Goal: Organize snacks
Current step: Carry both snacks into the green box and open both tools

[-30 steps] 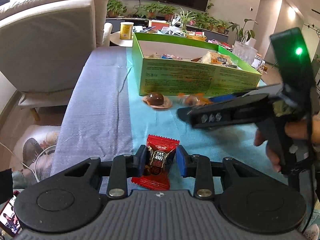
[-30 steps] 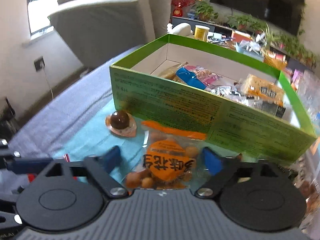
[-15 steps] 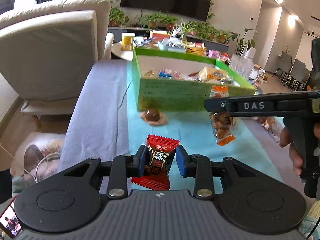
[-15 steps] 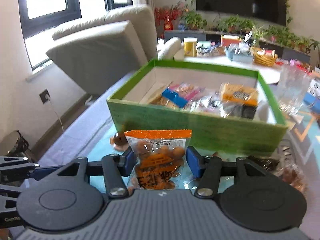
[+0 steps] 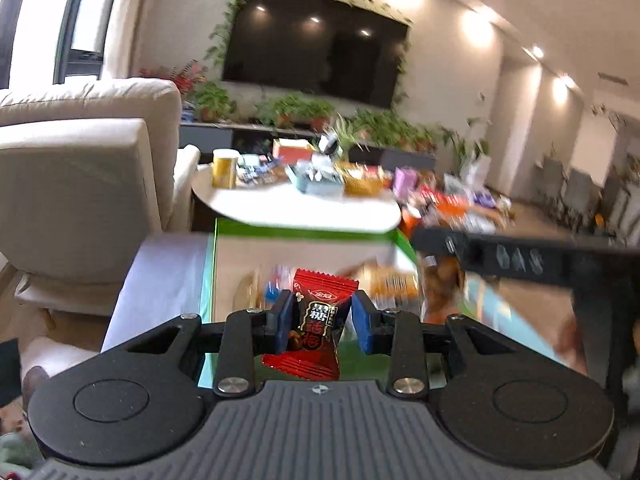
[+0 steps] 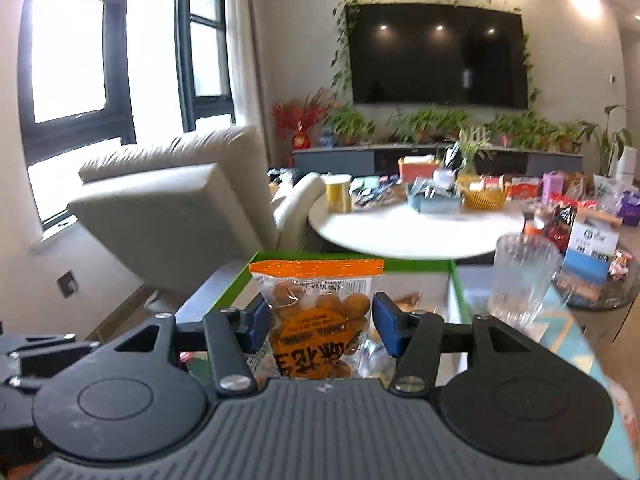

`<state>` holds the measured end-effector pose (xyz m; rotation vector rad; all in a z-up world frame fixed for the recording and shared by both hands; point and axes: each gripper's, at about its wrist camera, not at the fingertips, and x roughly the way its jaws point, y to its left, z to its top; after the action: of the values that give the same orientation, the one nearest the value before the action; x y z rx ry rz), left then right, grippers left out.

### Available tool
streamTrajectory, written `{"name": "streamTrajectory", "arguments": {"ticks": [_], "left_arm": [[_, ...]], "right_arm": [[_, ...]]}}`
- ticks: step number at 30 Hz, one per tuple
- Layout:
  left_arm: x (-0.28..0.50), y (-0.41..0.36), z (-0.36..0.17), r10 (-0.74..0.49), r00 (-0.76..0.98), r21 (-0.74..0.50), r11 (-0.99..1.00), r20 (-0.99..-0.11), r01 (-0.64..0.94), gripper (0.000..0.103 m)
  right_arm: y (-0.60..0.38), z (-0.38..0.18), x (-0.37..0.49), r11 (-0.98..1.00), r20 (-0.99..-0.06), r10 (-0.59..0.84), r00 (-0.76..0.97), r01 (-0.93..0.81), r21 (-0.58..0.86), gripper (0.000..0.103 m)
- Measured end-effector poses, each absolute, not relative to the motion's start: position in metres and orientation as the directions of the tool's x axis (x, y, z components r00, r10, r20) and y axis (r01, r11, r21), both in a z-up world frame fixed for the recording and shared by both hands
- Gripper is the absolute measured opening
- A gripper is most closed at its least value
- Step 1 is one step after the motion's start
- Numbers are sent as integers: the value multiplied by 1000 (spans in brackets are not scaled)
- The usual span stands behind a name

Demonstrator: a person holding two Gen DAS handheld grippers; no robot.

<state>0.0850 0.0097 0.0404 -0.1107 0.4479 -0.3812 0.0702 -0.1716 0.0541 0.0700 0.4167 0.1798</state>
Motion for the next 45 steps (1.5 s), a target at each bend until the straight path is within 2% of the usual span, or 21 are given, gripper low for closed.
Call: {"name": "streamTrajectory", "arguments": {"ticks": [6,23,25,26,30,39,45], "left_arm": [[125,3,37,-355,857,-231,930,-373,285,30],[197,1,-5,-322,813,-263,940,-485,215,31],[198,-2,-7,-314,797,-249,945,-516,211,36],[198,-2,-7,-306,795,-244,948,-524,205,42],[185,6,0,-331,809,-262,938,-486,227,57],[145,29,27,-325,833,-251,940,-448,232,59],[109,53,18,-290,844,-221,953,-452,209,63]], "right_arm": [[-172,51,96,988,-395,156,905,-136,78,56],[-176,8,165,991,-524,108,845,-49,126,56],[-175,6,168,992,-542,101,834,-45,117,56],[-173,5,168,993,-557,104,824,-51,110,56],[-174,7,157,990,-586,131,800,-78,116,56],[-191,28,110,996,-522,81,849,-45,82,56],[-208,27,73,999,-514,50,857,-43,26,56]]}}
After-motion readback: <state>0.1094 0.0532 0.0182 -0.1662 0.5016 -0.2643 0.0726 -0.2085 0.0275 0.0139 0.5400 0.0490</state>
